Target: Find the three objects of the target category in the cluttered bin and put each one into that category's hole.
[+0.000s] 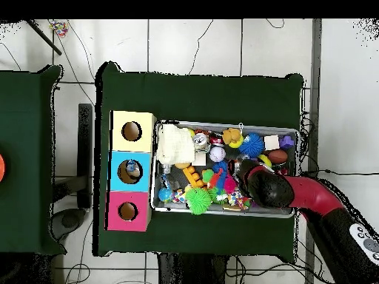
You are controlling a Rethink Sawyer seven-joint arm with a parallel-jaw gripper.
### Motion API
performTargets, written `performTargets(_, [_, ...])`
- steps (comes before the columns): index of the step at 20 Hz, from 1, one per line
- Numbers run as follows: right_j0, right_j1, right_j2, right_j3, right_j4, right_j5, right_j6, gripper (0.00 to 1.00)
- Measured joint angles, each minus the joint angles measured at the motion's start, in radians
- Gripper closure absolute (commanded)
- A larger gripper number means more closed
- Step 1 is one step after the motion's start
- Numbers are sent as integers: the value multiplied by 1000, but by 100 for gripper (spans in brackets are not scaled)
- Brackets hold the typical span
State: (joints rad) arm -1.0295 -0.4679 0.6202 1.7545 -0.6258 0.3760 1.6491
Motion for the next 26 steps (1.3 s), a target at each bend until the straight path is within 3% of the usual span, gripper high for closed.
performTargets(16, [-6,-1,11,-24,-5,22,0,0])
performTargets(26, [-6,23,26,-115,-8,76,0,0])
